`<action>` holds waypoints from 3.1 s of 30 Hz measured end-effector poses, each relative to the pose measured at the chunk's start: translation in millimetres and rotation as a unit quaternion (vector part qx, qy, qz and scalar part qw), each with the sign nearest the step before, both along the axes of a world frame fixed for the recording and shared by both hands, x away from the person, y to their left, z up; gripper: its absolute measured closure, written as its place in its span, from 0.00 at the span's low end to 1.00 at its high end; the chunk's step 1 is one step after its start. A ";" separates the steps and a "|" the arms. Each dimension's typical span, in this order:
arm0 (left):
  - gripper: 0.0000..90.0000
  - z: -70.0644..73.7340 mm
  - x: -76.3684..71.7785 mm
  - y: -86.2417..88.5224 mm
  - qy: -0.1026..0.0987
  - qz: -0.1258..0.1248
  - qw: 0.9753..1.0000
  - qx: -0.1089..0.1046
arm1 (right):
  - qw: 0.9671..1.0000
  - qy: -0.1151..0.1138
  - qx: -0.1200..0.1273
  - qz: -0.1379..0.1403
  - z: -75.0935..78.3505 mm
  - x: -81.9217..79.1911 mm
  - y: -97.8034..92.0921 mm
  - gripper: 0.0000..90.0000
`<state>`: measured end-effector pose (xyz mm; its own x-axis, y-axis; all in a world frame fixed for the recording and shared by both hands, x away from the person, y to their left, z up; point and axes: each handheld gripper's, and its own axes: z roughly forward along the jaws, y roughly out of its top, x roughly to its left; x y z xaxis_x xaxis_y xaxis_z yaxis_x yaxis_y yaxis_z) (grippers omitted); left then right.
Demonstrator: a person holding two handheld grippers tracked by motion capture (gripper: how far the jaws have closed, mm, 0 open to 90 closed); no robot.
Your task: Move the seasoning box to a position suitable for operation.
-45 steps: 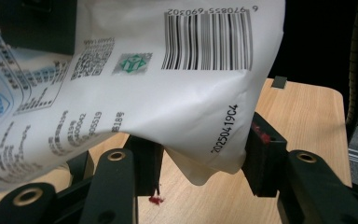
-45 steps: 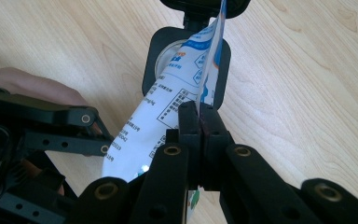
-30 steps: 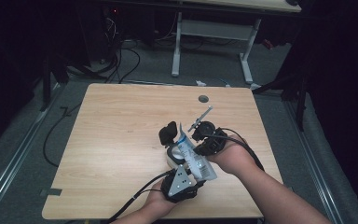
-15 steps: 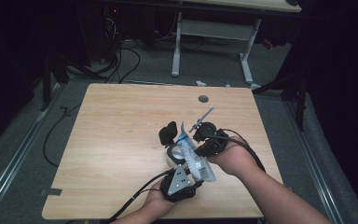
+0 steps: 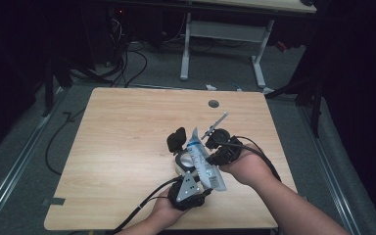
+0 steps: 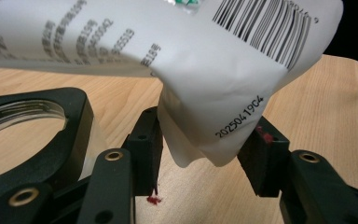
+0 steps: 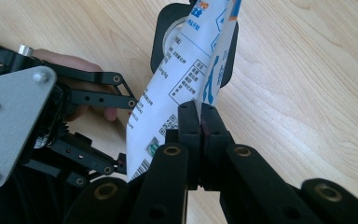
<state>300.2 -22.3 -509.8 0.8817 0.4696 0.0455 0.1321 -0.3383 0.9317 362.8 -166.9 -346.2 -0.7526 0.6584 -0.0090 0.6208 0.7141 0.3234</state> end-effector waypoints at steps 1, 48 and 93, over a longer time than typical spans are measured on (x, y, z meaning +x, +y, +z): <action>0.59 -0.2 0.5 0.2 0.001 0.001 1.000 0.000 | 1.000 0.000 -0.001 0.000 0.4 -0.1 0.3 0.99; 0.55 3.9 23.5 115.7 0.009 0.115 0.993 0.005 | 1.000 -0.024 0.018 -0.006 8.8 0.8 -12.4 1.00; 0.53 -4.9 54.9 192.2 0.053 0.221 0.973 0.042 | 0.974 -0.133 0.122 -0.136 -48.5 -13.9 -138.8 1.00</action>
